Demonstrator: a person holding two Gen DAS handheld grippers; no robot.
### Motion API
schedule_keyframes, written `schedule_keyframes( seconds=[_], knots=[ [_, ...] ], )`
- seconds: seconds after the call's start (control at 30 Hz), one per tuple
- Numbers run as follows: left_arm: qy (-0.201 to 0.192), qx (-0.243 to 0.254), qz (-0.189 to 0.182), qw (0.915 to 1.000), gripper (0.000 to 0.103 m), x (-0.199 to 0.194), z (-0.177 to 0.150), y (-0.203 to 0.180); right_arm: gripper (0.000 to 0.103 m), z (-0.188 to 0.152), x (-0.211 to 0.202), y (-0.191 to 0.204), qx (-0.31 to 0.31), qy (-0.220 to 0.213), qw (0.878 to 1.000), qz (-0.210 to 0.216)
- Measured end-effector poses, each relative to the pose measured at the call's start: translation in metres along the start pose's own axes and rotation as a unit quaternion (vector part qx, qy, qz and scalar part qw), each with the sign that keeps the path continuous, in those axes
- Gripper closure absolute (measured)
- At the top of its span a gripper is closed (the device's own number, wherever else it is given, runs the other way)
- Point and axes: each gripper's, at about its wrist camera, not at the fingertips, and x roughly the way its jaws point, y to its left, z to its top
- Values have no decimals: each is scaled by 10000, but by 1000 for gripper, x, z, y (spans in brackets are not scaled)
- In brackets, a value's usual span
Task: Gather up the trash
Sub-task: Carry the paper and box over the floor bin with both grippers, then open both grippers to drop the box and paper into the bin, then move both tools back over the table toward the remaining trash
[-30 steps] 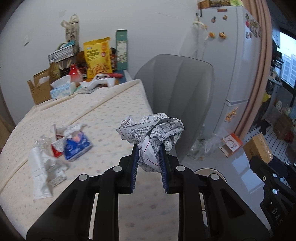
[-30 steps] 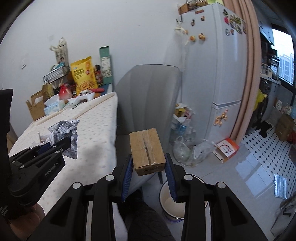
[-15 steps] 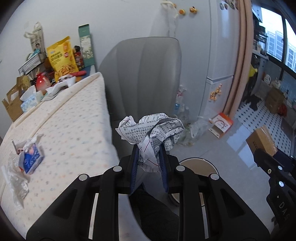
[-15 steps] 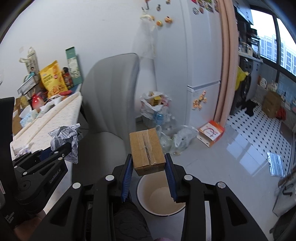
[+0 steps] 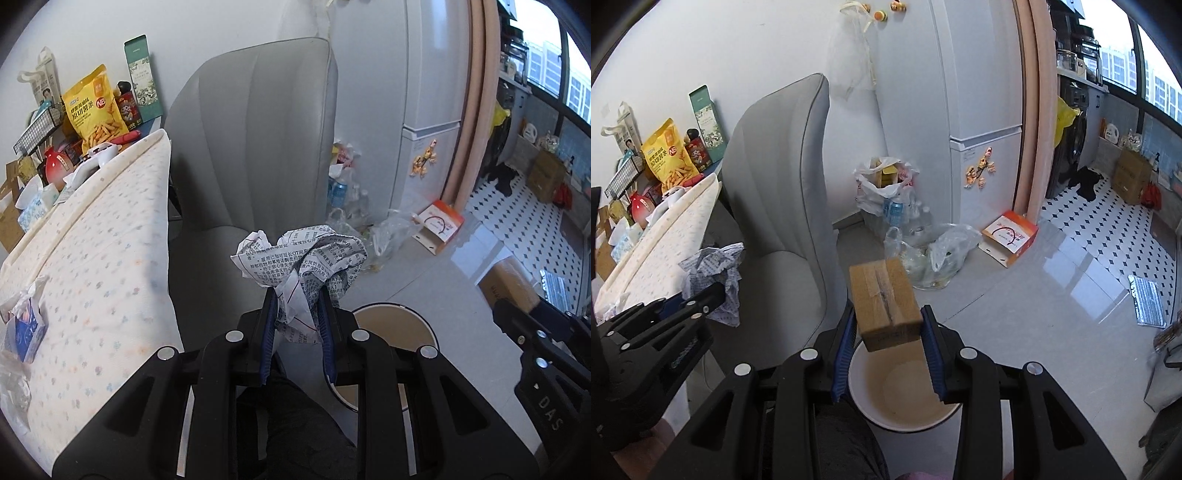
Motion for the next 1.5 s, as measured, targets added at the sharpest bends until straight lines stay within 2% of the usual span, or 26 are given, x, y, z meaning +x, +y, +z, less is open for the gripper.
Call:
schedule_keyframes(
  seconds=[0.03, 0.13, 0.27, 0.43, 0.8, 0.9, 0.97, 1.07, 1.2, 1.3, 1.37, 1.43, 1.5],
  knots=[
    [17, 2, 10, 10000, 81, 2, 0, 0, 42, 0, 5, -1, 18, 15, 10000, 35],
    [64, 23, 11, 10000, 81, 6, 0, -2, 43, -1, 6, -6, 77, 14, 10000, -33],
    [94, 107, -81, 9999, 81, 7, 0, -13, 42, -2, -2, -23, 226, 16, 9992, -332],
    [115, 239, -331, 9991, 81, 9, 1, -37, 25, -5, -22, -48, 376, -120, 9958, -820],
    [181, 525, -802, 9952, 80, 13, 5, -89, 22, -10, -51, -97, 707, -244, 9881, -1344],
    [197, 500, -879, 9947, 63, 16, 6, -93, 21, -10, -55, -106, 746, -319, 9864, -1429],
    [147, 454, -964, 9942, 47, 14, 7, -95, 19, -9, -58, -109, 757, -383, 9850, -1500],
    [130, 459, -982, 9940, 39, 15, 7, -96, 19, -9, -62, -116, 867, -410, 9841, -1494],
    [136, 373, -1017, 9940, 35, 14, 9, -92, 19, -9, -63, -118, 879, -413, 9840, -1491],
    [11, 301, -894, 9955, 24, 5, 13, -85, 18, -9, -63, -118, 881, -409, 9849, -1434],
    [-64, 250, -816, 9963, 15, -2, 15, -79, 14, -8, -66, -113, 856, -442, 9859, -1368],
    [-189, 191, -705, 9971, 10, -12, 15, -71, 8, -6, -71, -108, 809, -518, 9866, -1316],
    [-294, 133, -613, 9976, 6, -20, 16, -60, 8, -4, -74, -100, 765, -575, 9875, -1251]
  ],
)
